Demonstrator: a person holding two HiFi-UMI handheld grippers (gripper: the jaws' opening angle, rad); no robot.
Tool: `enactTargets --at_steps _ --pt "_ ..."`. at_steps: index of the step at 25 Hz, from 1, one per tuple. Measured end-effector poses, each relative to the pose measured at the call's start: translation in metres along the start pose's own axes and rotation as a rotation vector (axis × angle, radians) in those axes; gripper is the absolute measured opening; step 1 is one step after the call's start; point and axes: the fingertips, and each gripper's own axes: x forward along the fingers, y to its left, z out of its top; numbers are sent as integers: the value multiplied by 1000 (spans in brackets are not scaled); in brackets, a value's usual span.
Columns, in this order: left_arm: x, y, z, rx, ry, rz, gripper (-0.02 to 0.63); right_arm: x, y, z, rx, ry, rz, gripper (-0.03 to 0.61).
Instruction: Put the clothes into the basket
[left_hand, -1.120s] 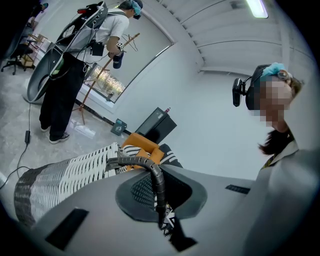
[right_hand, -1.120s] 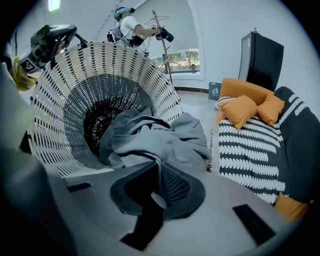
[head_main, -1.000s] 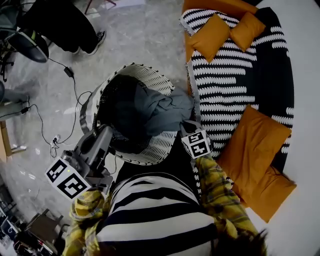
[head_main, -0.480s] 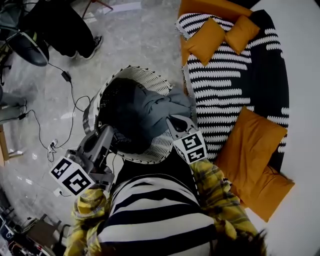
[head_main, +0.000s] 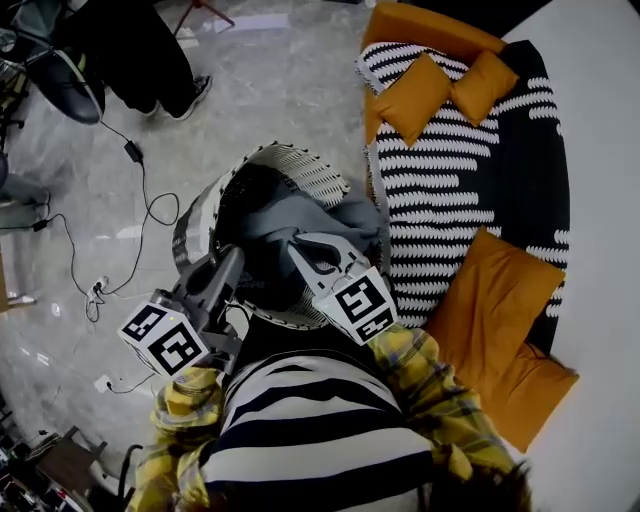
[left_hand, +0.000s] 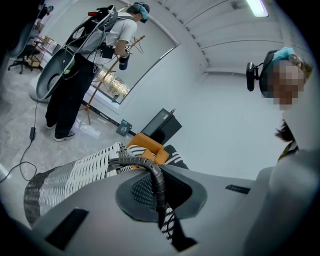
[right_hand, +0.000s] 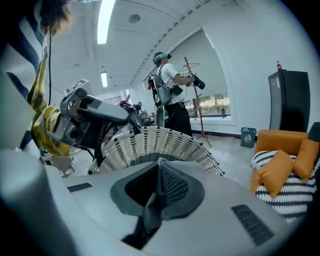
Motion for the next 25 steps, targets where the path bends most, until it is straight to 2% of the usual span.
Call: enactTargets --at_steps 10,17,22,25 --pt "13 10 -8 -27 -31 16 14 15 50 4 -114 51 159 37" --pt "16 10 -11 -43 -47 14 14 19 81 8 -147 56 284 37" --pt "8 7 -6 -55 -68 -8 14 34 92 -10 -156 109 317 38" --pt "2 5 -2 -62 -79 -20 14 44 87 -28 -196 167 269 38"
